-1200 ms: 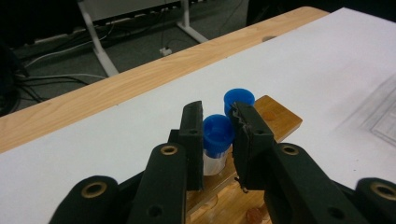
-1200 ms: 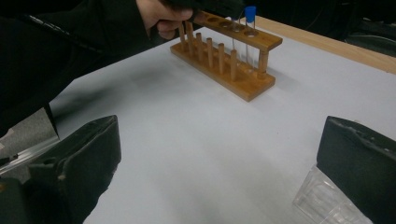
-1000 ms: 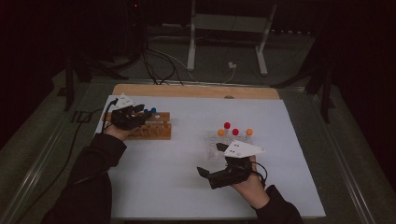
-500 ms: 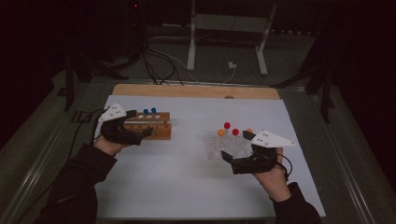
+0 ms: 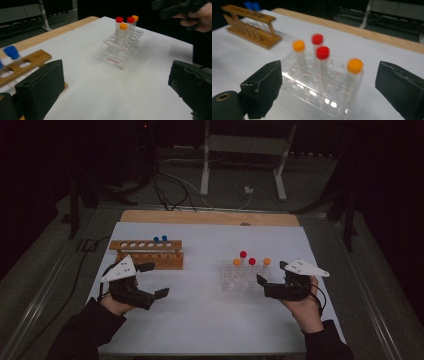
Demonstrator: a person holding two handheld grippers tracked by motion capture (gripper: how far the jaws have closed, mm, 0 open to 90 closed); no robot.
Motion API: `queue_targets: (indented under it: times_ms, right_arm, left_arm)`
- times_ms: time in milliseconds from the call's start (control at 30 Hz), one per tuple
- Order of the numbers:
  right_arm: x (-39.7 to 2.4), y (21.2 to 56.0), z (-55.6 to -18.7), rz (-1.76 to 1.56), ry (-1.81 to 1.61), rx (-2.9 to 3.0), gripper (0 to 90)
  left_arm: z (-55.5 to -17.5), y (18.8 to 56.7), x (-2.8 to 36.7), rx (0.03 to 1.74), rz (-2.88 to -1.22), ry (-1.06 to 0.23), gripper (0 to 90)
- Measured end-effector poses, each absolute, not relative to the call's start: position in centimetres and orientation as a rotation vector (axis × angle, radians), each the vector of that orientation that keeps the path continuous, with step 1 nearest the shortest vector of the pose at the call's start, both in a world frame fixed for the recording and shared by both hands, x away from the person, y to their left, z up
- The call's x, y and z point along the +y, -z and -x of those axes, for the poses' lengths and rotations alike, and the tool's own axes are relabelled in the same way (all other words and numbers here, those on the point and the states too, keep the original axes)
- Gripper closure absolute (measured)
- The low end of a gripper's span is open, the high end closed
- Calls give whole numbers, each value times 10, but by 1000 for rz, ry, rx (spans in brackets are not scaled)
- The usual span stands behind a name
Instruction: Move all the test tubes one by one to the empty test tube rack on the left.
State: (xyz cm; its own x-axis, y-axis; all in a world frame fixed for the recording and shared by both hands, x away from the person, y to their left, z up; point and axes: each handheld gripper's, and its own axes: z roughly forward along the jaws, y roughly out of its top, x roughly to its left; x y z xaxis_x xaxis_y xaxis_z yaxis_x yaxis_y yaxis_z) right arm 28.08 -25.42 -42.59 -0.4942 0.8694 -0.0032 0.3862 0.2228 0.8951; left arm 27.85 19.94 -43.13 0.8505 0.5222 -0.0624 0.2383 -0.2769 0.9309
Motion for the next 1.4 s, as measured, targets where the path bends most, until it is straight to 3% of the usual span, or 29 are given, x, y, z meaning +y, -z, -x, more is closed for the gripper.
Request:
queue_targets:
  times_ms: [233,400,767,1233,1400]
  right_arm:
    - [-263,441,-294,-1244,-1177,1987,181]
    - [-265,450,-301,-1269,-1137,2004,349]
    - [-266,462,-323,-1344,-1066,2007,591]
    - [-256,468,-334,-1315,-1038,2045,734]
    - [-256,467,-335,-1317,-1030,2041,748]
  left_arm:
    - [-268,446,193,545,-1895,-265,14]
    - [-268,452,192,547,-1899,-251,14]
    - [-269,459,190,554,-1914,-234,14]
    - [-268,460,188,547,-1925,-244,14]
    - [-269,460,189,556,-1918,-242,14]
